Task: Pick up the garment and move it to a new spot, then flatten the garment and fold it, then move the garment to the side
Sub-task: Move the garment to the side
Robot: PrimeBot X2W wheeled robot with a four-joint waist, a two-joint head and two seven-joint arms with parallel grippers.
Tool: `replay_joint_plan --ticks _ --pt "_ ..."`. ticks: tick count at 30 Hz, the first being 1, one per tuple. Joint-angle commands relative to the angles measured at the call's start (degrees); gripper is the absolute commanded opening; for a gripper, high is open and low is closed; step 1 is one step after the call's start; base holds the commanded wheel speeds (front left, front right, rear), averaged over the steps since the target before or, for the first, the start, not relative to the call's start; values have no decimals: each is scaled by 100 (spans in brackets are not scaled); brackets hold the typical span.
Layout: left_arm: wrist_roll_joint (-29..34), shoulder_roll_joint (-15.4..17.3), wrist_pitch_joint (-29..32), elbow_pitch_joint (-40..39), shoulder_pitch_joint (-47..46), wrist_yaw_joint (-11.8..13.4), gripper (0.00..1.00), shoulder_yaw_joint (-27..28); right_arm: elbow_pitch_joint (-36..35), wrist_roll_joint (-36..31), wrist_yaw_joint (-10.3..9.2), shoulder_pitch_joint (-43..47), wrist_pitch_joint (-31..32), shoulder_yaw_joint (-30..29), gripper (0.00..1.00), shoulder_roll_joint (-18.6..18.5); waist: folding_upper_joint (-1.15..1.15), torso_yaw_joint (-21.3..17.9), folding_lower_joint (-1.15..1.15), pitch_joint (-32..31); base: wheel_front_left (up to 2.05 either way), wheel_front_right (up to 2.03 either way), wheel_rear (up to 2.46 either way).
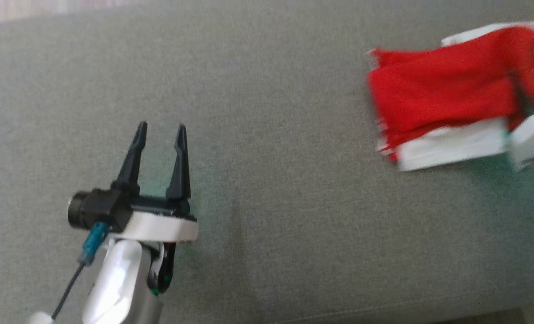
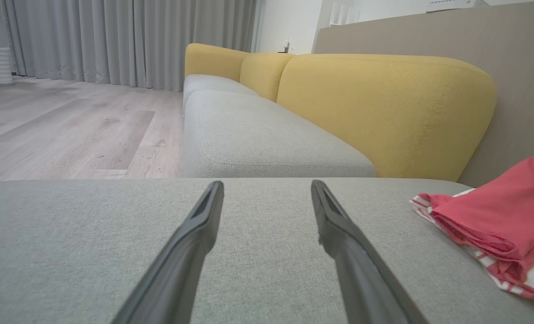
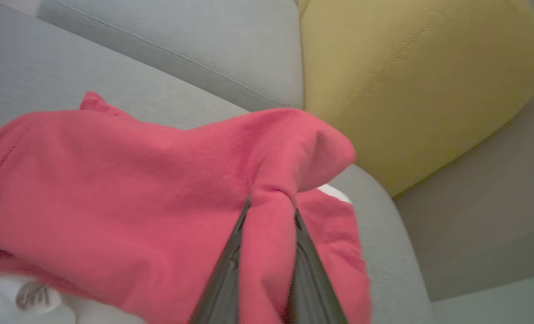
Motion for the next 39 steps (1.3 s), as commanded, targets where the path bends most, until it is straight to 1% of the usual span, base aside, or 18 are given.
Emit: replay_joint_plan --ticks 1,5,10,12,17,25,26,27,28,31,34,39 --pt "50 40 -29 -208 -285 -30 100 137 -199 34 -4 -212 16 -52 0 -362 0 -18 -1 248 0 0 0" --pt "65 40 -29 -173 -409 -73 100 114 -95 59 -4 -432 76 -301 0 -827 0 22 -1 454 0 0 0" --pt "55 40 -29 -127 -487 -108 100 132 90 36 -4 -604 135 -697 0 -1032 0 95 -1 569 0 0 0" --pt "43 40 -29 -137 -485 -109 100 156 212 4 -4 -648 144 -967 0 -1047 0 118 -1 601 0 0 0" --pt "84 40 -29 -163 -462 -113 100 231 363 -116 -4 -677 97 -1329 0 -1006 0 97 -1 656 0 0 0" --pt "180 40 -29 -158 -422 -154 100 344 399 -202 -4 -707 3 -1572 0 -814 0 36 -1 685 0 0 0" --pt "187 40 -29 -153 -422 -159 100 351 394 -236 -4 -707 -5 -1605 8 -783 0 34 -1 679 0 0 0" --pt "192 40 -29 -146 -422 -162 100 354 408 -246 -4 -703 15 -1656 62 -740 0 33 -1 668 0 0 0" --pt "192 40 -29 -142 -425 -162 100 354 396 -261 -4 -704 -8 -1718 100 -705 0 35 -1 655 0 0 0" --pt "163 40 -29 -131 -427 -155 100 347 309 -292 -4 -691 -115 -1867 100 -584 0 49 -1 572 0 0 0" --pt "113 40 -29 -116 -387 -135 100 351 143 -354 -4 -656 -199 -1864 100 -414 0 58 -1 428 0 0 0" --pt "63 40 -29 -165 -250 -69 100 389 -305 -334 -4 -595 -358 -1694 100 62 0 72 -1 59 0 0 0"
